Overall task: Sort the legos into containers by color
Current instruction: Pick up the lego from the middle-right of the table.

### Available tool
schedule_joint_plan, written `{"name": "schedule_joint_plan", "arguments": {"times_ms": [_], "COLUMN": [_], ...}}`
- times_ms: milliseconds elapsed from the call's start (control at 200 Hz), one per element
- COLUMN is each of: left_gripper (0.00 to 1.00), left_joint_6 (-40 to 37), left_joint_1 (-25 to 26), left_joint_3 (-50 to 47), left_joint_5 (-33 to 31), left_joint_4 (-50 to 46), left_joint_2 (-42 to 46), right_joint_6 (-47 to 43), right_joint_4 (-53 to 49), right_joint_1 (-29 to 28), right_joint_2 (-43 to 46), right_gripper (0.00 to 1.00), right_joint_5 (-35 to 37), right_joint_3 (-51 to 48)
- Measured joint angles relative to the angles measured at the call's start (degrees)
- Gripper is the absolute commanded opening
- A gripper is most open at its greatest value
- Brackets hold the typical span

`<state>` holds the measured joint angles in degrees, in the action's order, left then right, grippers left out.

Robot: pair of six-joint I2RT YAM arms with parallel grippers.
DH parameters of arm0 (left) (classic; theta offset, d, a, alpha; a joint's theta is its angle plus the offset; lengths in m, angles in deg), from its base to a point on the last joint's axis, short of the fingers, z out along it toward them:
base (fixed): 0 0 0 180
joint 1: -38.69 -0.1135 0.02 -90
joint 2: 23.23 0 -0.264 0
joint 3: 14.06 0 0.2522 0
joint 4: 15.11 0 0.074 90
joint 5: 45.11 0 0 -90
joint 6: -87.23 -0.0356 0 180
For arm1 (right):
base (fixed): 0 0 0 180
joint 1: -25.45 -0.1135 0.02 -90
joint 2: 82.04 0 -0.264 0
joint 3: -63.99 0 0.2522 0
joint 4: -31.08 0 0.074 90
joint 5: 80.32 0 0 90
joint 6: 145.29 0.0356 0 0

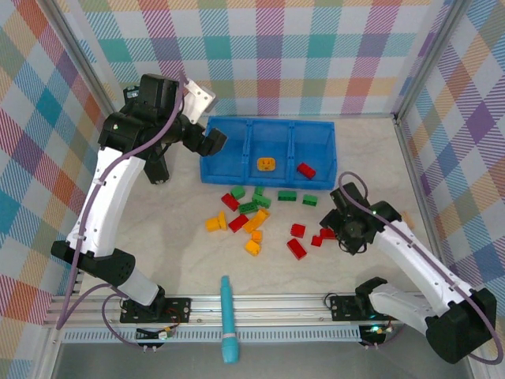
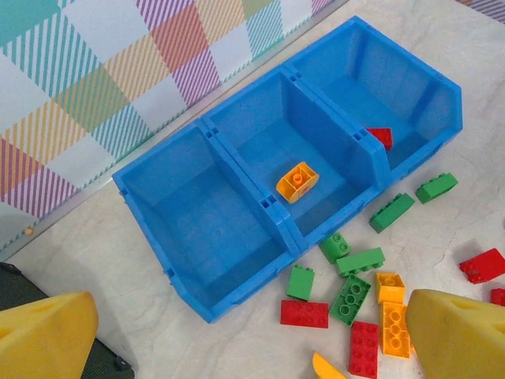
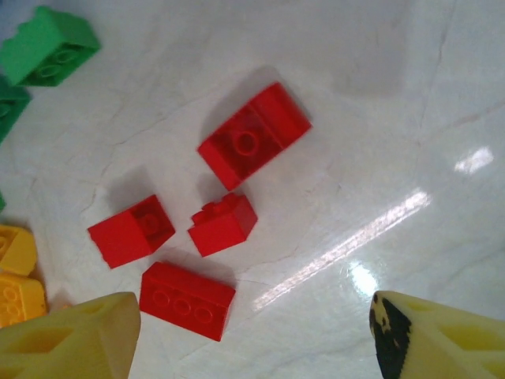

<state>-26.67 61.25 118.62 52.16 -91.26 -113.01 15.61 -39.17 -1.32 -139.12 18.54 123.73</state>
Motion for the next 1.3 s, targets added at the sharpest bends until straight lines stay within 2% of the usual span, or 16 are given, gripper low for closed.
{"name": "schedule_joint_plan", "arguments": {"times_ms": [160, 350, 650, 855, 1030, 1295], "left_gripper": [1.0, 1.0, 1.0, 1.0, 1.0, 1.0], "left_joint_6": [0.0, 0.0, 0.02, 0.02, 0.02, 0.02], "left_joint_1": [-0.63, -2.71, -4.52, -4.9, -4.9, -5.42], "left_joint_3": [-0.87, -1.75, -3.13, -4.35, -4.42, -6.82], "left_joint_5": [0.04, 0.44, 0.83, 0.81, 0.81, -0.02], "left_joint_4": [0.72, 1.49, 2.47, 2.82, 2.82, 4.83], "left_joint_2": [0.0, 0.0, 0.09, 0.46, 0.48, 1.25], "right_joint_6": [10.88, 18.27, 24.2, 24.39, 23.17, 19.08], "right_joint_4": [5.84, 10.93, 17.94, 21.49, 24.85, 26.62], "right_joint_1": [1.38, 2.99, 7.3, 9.46, 11.32, 13.33], "right_joint_2": [0.26, 0.48, -0.74, -4.61, -9.68, -16.9], "right_gripper": [0.79, 0.81, 0.81, 0.79, 0.71, 0.42], "right_joint_5": [-2.08, -2.08, -4.44, -5.92, -7.32, -10.4], "right_joint_3": [-6.34, -7.74, -12.9, -13.46, -13.46, -12.55]}}
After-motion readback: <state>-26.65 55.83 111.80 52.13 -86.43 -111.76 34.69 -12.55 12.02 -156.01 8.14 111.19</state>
